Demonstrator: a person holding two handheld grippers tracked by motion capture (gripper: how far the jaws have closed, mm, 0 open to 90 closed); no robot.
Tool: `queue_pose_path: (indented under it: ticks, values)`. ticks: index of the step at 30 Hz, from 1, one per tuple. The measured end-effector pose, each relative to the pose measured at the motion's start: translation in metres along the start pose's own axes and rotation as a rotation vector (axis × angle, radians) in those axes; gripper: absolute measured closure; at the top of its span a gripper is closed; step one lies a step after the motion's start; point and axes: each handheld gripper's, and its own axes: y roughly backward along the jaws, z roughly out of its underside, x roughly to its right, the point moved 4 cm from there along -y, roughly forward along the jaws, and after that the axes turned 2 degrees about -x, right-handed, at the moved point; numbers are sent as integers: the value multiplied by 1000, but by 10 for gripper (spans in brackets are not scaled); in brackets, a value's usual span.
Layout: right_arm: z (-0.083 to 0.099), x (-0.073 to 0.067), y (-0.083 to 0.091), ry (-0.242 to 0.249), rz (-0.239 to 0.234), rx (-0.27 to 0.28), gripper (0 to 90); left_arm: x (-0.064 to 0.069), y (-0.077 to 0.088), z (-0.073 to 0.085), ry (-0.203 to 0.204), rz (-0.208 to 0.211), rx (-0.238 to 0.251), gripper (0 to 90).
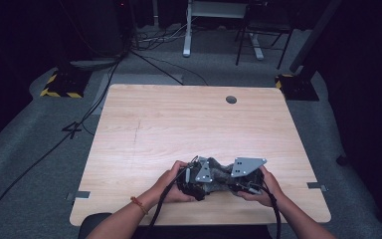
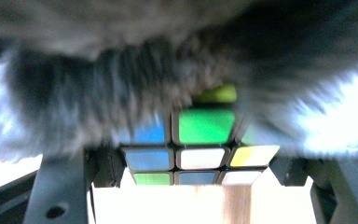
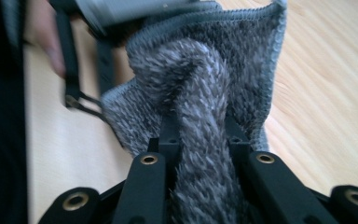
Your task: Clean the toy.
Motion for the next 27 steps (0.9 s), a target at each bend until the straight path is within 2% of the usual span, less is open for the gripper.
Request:
queue_pose_path:
  ticks: [4,6,10,12,15,20,23,25,27]
  values:
    - [6,10,2,-41,26,-1,764,-2,7,-1,4,-2,24,334]
    - [10,14,3,-43,45,-14,765,-2,10,-1,3,-2,31,334]
    - [20,19,5,-64,49,-36,766,-2,15,0,3,5,46,335]
    - [22,19,7,-88,24,-16,767,-2,15,-1,-3,2,43,335]
    - [17,16,10,-77,17,6,766,-1,15,-3,-11,-9,35,335]
    - [1,5,10,-26,-5,54,764,1,12,-6,-29,-22,20,335]
    - [-7,2,11,-25,-15,90,764,2,13,-8,-34,-23,29,336]
    - [-9,2,12,-14,6,94,766,0,16,-9,-26,-26,43,336]
    - [-7,6,14,-25,21,94,769,-2,20,-9,-18,-30,59,336]
